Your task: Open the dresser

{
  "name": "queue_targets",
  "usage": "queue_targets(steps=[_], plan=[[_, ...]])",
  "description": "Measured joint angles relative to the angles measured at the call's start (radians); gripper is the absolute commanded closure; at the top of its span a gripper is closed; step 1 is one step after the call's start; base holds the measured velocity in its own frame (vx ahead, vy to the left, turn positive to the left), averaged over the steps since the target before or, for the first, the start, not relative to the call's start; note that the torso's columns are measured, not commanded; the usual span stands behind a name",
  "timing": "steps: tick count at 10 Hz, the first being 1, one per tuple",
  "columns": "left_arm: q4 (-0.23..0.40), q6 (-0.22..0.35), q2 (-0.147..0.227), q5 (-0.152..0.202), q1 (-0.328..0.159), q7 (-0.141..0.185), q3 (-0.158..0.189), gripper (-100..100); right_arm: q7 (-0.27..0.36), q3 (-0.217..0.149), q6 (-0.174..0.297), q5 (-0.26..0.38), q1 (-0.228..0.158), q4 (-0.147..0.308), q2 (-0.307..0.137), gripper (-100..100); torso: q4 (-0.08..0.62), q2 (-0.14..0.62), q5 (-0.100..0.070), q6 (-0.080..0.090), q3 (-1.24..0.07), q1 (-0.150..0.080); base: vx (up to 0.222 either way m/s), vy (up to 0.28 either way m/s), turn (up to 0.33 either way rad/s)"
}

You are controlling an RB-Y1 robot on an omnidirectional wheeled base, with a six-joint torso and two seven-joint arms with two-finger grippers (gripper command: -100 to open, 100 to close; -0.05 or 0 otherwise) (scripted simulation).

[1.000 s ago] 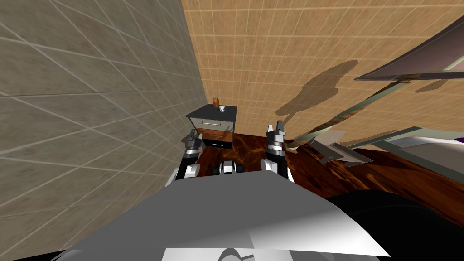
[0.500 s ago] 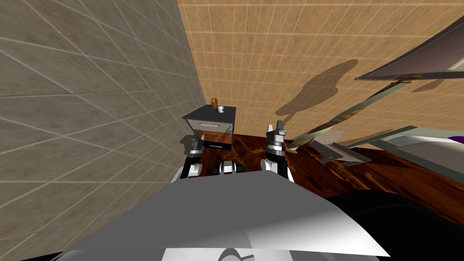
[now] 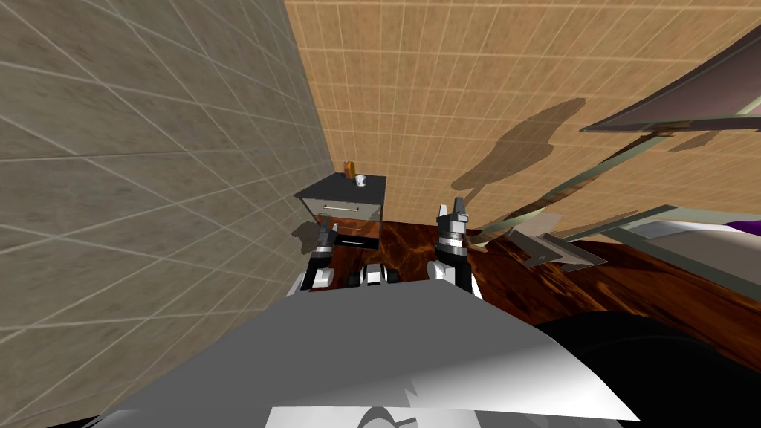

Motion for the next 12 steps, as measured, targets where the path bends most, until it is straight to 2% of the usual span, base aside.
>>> queue_targets(steps=[6,12], plan=[[0.145,-0.037,0.010,-0.011,-0.049,-0.018,-0.013,-100,0.000,0.000,0.000,0.000,0.000,0.000,0.000,0,0.001,0.002,0.000,0.000,0.001,0.000,0.097,-0.003,-0.045],[0.299,-0.072,-0.010,-0.020,-0.109,-0.035,-0.023,-100,0.000,0.000,0.000,0.000,0.000,0.000,0.000,0,0.000,0.002,0.000,0.000,0.001,0.001,0.089,0.006,-0.039]])
